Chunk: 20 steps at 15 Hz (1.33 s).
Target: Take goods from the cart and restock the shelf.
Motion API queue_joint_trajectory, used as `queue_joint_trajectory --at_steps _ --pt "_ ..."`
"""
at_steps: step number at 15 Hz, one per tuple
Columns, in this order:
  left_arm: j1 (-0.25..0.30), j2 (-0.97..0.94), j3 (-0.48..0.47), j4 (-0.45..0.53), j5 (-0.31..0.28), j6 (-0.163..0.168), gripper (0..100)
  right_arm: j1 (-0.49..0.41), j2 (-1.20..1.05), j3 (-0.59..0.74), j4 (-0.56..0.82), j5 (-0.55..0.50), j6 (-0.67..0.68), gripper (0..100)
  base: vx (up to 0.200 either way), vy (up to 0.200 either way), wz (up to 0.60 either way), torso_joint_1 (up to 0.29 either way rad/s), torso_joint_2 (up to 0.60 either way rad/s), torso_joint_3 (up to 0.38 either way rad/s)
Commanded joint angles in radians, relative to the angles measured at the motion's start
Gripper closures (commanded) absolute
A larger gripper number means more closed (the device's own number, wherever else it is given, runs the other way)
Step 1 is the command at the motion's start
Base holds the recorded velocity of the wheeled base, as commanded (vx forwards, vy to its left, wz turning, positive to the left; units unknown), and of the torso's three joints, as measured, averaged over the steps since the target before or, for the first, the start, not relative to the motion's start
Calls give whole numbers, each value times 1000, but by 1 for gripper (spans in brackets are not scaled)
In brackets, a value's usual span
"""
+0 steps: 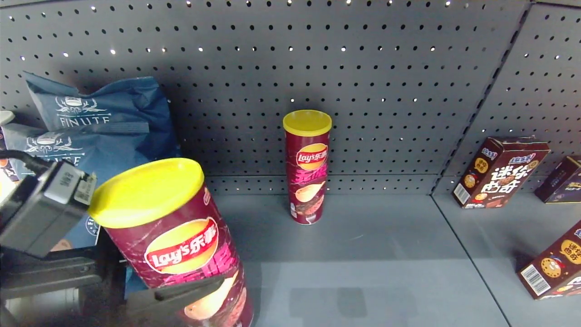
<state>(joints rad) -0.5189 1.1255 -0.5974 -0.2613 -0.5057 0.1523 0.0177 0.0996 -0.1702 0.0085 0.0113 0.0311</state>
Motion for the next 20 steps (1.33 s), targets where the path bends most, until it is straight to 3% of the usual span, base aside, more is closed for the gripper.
queue_joint_trajectory --at_steps 1,3,9,12,14,17,20 --pt "4 -6 -19 0 3 1 100 67 218 -201 1 81 -5 0 0 0 0 0 0 0" --pt "4 8 -12 0 1 1 100 117 270 -304 2 184 1 0 0 0 0 0 0 0" --pt "4 23 -18 -3 -5 -2 100 202 529 -580 13 337 -33 0 0 0 0 0 0 0" --pt "4 28 -18 -3 -7 -2 100 271 664 -623 13 342 -54 0 0 0 0 0 0 0" --pt "4 28 -18 -3 -7 -2 100 375 756 -634 7 326 -85 0 0 0 0 0 0 0" --pt "4 28 -16 -4 -7 -2 100 464 844 -667 8 280 -86 0 0 0 0 0 0 0" --pt "4 26 -16 -4 -7 -2 100 487 950 -710 7 257 -86 0 0 0 0 0 0 0"
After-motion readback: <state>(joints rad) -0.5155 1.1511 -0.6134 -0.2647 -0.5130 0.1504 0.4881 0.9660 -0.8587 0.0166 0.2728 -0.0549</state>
